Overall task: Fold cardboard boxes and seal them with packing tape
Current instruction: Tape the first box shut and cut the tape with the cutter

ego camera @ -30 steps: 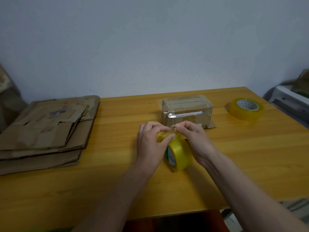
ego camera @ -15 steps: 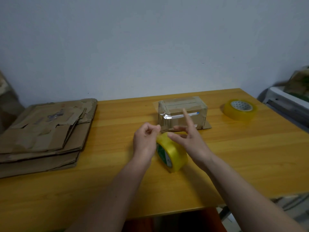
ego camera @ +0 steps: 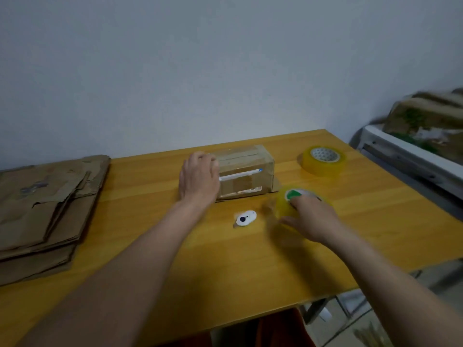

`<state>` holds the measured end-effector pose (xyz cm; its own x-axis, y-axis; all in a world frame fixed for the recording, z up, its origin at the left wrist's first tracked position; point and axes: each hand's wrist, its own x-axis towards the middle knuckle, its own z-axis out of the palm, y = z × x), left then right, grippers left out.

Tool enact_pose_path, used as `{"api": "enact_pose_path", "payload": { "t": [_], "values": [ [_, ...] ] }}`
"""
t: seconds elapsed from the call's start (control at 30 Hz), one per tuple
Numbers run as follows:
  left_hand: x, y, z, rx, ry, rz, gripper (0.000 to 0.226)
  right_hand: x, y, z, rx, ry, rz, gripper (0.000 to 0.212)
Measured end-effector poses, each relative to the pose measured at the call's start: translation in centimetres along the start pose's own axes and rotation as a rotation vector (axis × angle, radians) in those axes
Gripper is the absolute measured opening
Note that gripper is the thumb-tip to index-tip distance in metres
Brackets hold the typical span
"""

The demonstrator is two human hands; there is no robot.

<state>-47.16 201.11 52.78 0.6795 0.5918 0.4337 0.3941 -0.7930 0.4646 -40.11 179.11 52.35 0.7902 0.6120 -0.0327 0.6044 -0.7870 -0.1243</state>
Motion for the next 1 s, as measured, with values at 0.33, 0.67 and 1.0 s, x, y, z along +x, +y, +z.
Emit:
{"api": "enact_pose_path", "payload": {
  "t": [0.33,0.67,1.0],
  "values": [
    [8.0,-1.3,1.1,0.220,-0.615,-0.021,0.057,2.1,-1.1,1.1,0.489,0.211,0.044,0.064],
    [0.5,-5.7,-3.8,-0.029,-0.431,0.036,0.048,6.8,-10.7,1.1,1.674,-0.189,-0.097,0.042],
    [-2.3,-9.2,-3.9,-0.210,-0.349,-0.081,0.063,7.8,-11.7,5.5,0.988,0.039,-0.475,0.037]
  ]
}}
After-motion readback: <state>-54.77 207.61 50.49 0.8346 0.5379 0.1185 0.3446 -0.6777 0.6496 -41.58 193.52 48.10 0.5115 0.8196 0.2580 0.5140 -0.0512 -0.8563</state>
